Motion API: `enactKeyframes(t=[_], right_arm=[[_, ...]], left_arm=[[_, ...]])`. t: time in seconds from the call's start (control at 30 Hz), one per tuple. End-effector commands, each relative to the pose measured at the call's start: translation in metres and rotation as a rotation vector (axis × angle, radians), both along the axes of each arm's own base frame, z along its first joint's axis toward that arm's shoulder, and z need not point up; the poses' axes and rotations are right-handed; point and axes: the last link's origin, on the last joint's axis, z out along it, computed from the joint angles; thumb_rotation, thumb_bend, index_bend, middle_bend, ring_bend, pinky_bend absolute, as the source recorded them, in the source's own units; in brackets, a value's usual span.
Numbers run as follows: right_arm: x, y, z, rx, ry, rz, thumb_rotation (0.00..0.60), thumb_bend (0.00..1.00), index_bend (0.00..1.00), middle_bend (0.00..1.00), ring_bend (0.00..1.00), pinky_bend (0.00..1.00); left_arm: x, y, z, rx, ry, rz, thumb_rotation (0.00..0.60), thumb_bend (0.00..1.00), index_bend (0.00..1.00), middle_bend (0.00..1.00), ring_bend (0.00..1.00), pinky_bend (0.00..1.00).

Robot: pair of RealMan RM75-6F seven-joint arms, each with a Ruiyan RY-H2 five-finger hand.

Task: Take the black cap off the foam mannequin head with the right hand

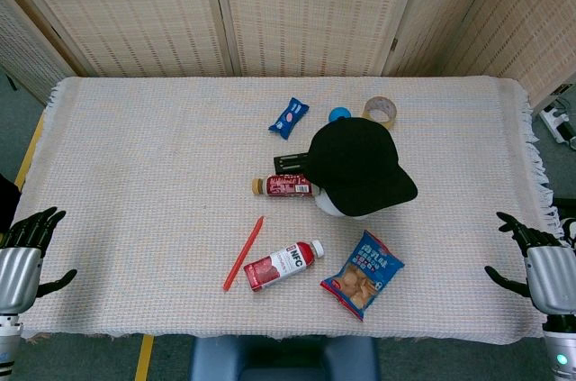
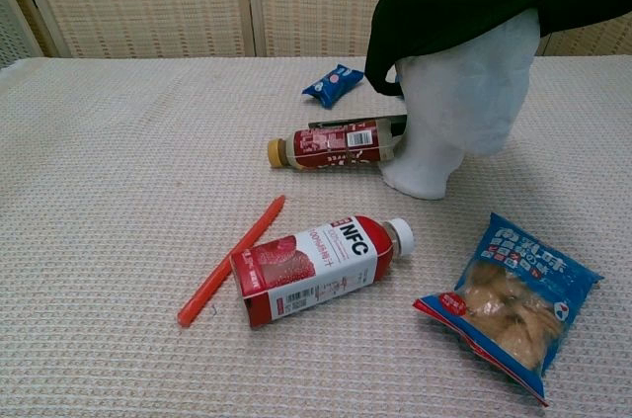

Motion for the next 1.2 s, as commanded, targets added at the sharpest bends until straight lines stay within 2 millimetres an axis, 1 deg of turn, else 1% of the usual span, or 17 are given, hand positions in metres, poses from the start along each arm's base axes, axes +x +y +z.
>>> enactKeyframes(t=[0.03,0.13,0.27,0.4,0.5,0.7,0.83,0.93,1.2], right_arm=[[0.004,-0.003,0.000,-0.014,-0.009,0.030,0.600,0.06,0.23,0.40,0.49,0.67],[0.011,-0.010,-0.001,-0.014,-0.017,0.070,0.600,0.07,0.23,0.42,0.55,0.75],[0.027,-0.024,0.002,-0.027,-0.036,0.145,0.600,0.08,0.25,0.41,0.61,0.80],[0.048,-0.044,0.004,-0.028,-0.031,0.218,0.600,0.10,0.25,0.41,0.66,0.82],[0.066,-0.060,0.004,-0.030,-0.017,0.272,0.600,0.14,0.26,0.41,0.67,0.83],[0.101,-0.088,0.000,-0.014,-0.016,0.359,0.600,0.18,0.29,0.40,0.69,0.85],[0.120,-0.101,-0.010,0.011,-0.014,0.404,0.600,0.19,0.30,0.40,0.70,0.85],[0.129,-0.106,-0.020,0.041,-0.012,0.421,0.600,0.22,0.32,0.40,0.71,0.85],[0.138,-0.113,-0.046,0.083,-0.006,0.440,0.600,0.23,0.36,0.41,0.72,0.85]], left_arm=[[-0.002,0.000,-0.001,-0.005,-0.005,0.005,0.600,0.14,0.17,0.16,0.15,0.19],[-0.001,0.001,-0.001,-0.010,-0.009,0.003,0.600,0.14,0.17,0.16,0.15,0.19],[0.000,0.001,-0.001,-0.008,-0.014,-0.002,0.600,0.14,0.17,0.16,0.15,0.19],[0.000,0.001,0.000,-0.010,-0.017,-0.002,0.600,0.14,0.18,0.16,0.15,0.19],[0.001,0.001,0.002,-0.006,-0.021,-0.003,0.600,0.14,0.18,0.16,0.15,0.19],[0.001,-0.001,0.003,-0.009,-0.023,0.004,0.600,0.14,0.18,0.16,0.15,0.19],[-0.001,-0.002,0.003,-0.007,-0.026,0.011,0.600,0.14,0.18,0.16,0.15,0.19],[-0.002,-0.003,0.004,-0.009,-0.027,0.020,0.600,0.14,0.19,0.16,0.15,0.19],[-0.006,-0.005,0.005,-0.016,-0.032,0.039,0.600,0.14,0.20,0.16,0.16,0.19]])
